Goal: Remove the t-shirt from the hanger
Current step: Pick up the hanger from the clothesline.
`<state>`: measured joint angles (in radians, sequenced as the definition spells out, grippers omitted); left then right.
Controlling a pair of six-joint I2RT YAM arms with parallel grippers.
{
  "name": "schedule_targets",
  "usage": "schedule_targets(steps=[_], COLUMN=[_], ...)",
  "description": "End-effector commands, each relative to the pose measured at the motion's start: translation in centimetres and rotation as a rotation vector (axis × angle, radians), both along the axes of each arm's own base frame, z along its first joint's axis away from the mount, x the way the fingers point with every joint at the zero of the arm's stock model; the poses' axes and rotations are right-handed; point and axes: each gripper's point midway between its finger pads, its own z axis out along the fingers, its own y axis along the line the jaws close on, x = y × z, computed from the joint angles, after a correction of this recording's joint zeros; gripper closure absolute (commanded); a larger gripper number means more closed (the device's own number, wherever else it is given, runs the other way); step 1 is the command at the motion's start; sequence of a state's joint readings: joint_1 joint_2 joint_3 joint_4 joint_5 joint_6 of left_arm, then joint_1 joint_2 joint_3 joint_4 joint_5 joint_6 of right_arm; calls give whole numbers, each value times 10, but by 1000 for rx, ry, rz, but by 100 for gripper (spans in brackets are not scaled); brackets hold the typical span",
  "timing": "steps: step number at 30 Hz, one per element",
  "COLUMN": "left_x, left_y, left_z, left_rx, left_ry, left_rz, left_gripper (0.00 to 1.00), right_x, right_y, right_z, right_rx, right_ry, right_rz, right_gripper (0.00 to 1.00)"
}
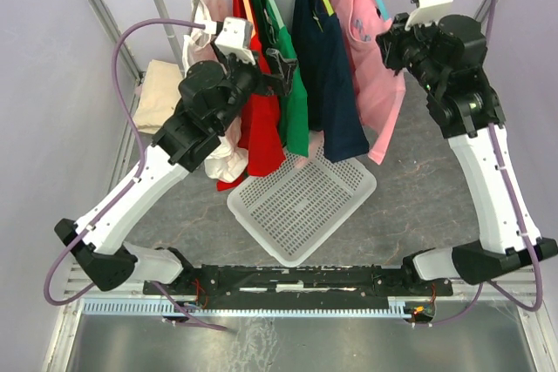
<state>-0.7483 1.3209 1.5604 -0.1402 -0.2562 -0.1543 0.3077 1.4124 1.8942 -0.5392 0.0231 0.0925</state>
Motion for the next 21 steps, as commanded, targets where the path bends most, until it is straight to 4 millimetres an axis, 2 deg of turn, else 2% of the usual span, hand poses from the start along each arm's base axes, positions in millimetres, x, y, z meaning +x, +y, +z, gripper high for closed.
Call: schedule_targets(steps=[1,9,14,18,21], left_x=[-6,-6,0,9,19], left_y=[-9,-41,-65,-83,-98], left_z=[44,72,86,89,84], left_rx=[-29,-58,-67,-63,-52], left_ry=[-99,-157,-194,-216,-219], left_rz=[-63,-190,-260,-281,-286], left_gripper=[1,1,1,1,1], right_x=[-35,-72,-87,-93,-95], right_y=[-15,-24,-26,-29,-31], right_z=[48,43,37,34,34], right_rx=[56,63,74,74,64], right_ry=[-164,-170,-176,-178,-186], right_rz=[-25,-8,2,-1,-6], right_gripper=[99,99,99,99,99])
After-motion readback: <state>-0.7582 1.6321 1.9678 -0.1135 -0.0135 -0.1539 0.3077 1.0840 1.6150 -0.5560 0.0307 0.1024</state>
